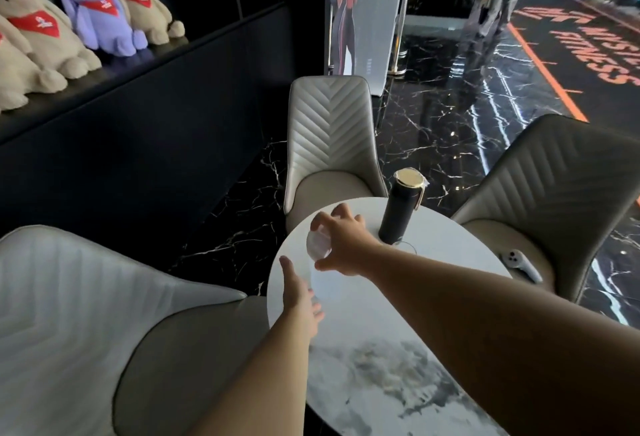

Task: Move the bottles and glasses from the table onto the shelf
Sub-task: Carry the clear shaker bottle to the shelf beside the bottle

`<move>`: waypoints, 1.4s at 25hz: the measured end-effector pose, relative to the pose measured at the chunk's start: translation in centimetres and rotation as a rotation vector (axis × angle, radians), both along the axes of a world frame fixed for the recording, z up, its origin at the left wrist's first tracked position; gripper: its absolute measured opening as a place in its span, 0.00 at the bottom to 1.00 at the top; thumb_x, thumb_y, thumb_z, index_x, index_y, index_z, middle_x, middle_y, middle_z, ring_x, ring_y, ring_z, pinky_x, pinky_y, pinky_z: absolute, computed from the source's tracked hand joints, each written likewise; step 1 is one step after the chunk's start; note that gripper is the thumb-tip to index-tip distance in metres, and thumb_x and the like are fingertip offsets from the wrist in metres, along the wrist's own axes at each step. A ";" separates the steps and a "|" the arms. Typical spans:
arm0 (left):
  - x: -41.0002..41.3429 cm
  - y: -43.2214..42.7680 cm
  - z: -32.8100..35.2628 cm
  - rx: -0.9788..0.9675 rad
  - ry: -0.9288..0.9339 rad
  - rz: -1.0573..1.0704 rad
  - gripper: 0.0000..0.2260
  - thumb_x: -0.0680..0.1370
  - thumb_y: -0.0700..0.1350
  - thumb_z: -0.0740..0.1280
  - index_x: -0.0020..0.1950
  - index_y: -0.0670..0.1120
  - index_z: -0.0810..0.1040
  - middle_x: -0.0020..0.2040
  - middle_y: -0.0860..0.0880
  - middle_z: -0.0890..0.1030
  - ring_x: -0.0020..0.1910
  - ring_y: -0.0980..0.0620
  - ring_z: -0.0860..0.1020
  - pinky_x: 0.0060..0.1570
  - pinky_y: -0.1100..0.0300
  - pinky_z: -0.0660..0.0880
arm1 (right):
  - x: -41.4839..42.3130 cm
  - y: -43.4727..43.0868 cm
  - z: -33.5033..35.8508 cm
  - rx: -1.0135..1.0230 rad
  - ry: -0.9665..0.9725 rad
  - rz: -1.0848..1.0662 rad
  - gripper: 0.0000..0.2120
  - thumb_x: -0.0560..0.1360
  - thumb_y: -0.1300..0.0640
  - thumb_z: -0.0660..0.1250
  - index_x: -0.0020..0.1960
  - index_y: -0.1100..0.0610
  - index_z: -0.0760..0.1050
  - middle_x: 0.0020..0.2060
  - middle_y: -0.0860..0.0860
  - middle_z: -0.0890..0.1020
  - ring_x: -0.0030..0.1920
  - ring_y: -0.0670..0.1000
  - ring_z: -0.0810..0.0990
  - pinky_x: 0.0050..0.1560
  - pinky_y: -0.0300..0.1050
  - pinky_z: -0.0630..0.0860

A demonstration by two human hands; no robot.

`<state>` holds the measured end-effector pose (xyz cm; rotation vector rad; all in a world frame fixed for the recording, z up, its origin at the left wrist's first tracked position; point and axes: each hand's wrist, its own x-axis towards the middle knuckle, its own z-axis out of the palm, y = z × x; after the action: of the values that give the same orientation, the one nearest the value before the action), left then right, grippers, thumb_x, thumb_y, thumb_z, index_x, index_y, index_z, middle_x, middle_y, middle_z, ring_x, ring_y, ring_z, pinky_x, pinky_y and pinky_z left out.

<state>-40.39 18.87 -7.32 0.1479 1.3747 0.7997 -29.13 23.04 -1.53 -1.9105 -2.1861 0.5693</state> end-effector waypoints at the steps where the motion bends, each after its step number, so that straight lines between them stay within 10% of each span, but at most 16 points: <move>1: -0.2 -0.4 0.2 -0.001 -0.014 0.014 0.49 0.73 0.79 0.50 0.81 0.45 0.63 0.79 0.41 0.68 0.76 0.36 0.67 0.75 0.42 0.62 | -0.1 -0.5 0.2 0.005 0.007 -0.012 0.32 0.63 0.49 0.80 0.62 0.41 0.69 0.63 0.52 0.64 0.57 0.57 0.66 0.46 0.53 0.78; 16: -12.1 -0.4 19.8 0.403 -0.199 0.326 0.46 0.72 0.78 0.58 0.74 0.42 0.71 0.70 0.37 0.75 0.67 0.32 0.74 0.69 0.38 0.71 | -13.1 0.1 26.1 0.360 0.117 0.201 0.35 0.59 0.37 0.76 0.64 0.39 0.70 0.57 0.49 0.65 0.56 0.56 0.67 0.54 0.52 0.77; 30: -46.1 -13.1 43.6 0.844 0.300 0.631 0.41 0.74 0.76 0.59 0.73 0.46 0.73 0.69 0.42 0.77 0.64 0.36 0.78 0.67 0.38 0.74 | -46.6 -10.2 50.6 0.653 0.504 0.728 0.29 0.68 0.43 0.74 0.66 0.50 0.72 0.46 0.43 0.65 0.55 0.53 0.66 0.59 0.48 0.70; 35: -57.9 -20.7 50.6 0.969 0.523 0.611 0.18 0.80 0.52 0.69 0.67 0.47 0.76 0.63 0.46 0.80 0.62 0.42 0.80 0.65 0.40 0.75 | -61.1 -16.1 57.7 0.736 0.579 0.741 0.34 0.65 0.39 0.74 0.67 0.49 0.71 0.60 0.53 0.70 0.60 0.59 0.72 0.62 0.49 0.70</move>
<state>-98.25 -1.88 43.32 0.7544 1.4080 2.0164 -90.26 6.90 56.22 -0.4766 -2.1796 0.2762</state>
